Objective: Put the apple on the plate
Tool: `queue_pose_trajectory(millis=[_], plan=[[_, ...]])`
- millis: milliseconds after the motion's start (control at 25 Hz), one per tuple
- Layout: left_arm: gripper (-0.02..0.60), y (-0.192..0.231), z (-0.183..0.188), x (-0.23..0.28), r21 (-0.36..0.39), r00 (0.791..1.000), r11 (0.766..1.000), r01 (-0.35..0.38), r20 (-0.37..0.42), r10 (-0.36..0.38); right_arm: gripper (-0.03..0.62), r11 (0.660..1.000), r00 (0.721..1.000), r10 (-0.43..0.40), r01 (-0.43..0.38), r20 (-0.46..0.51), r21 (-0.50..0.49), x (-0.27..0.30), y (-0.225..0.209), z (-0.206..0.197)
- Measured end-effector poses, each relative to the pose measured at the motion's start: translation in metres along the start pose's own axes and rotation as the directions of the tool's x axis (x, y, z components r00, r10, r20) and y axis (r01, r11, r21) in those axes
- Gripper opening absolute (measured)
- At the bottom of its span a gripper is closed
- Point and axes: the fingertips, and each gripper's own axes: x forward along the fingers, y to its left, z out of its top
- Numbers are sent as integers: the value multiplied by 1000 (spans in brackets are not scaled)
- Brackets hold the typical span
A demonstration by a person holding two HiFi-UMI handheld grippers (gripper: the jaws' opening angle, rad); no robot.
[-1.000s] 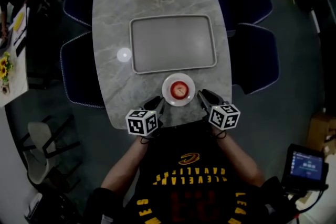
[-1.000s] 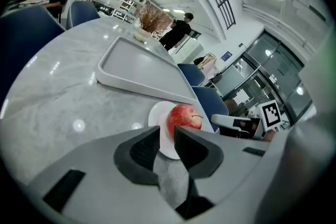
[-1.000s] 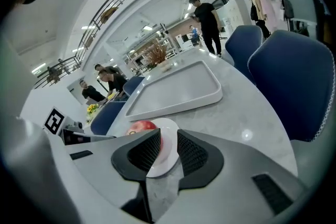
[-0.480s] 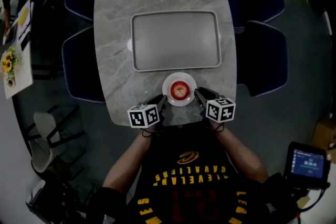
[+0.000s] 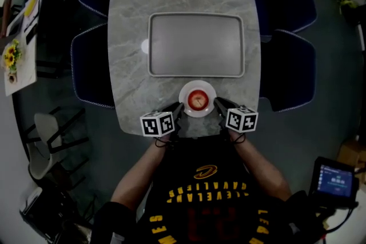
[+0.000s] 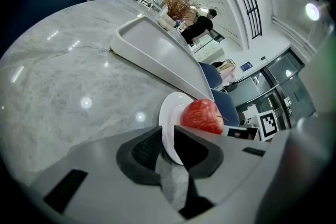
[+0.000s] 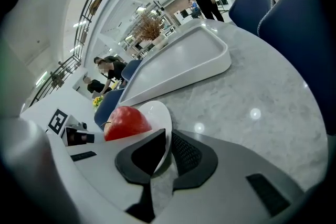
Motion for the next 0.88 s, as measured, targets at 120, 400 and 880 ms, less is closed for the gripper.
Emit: queue_pose_trajectory(millis=[120, 400, 880], plan=[[72, 0, -1, 0, 3, 1000, 1000, -2, -4, 2, 44, 1000, 1000, 2, -2, -5, 0, -1, 0, 0], [72, 5, 15, 17, -20, 998, 998, -63, -8, 63, 44, 1000, 1000, 13, -13, -13, 2, 10, -11, 21], [40, 7, 13, 25, -129, 998, 991, -46, -49, 40, 41, 999, 1000, 19, -19, -5, 31, 11, -10, 24]])
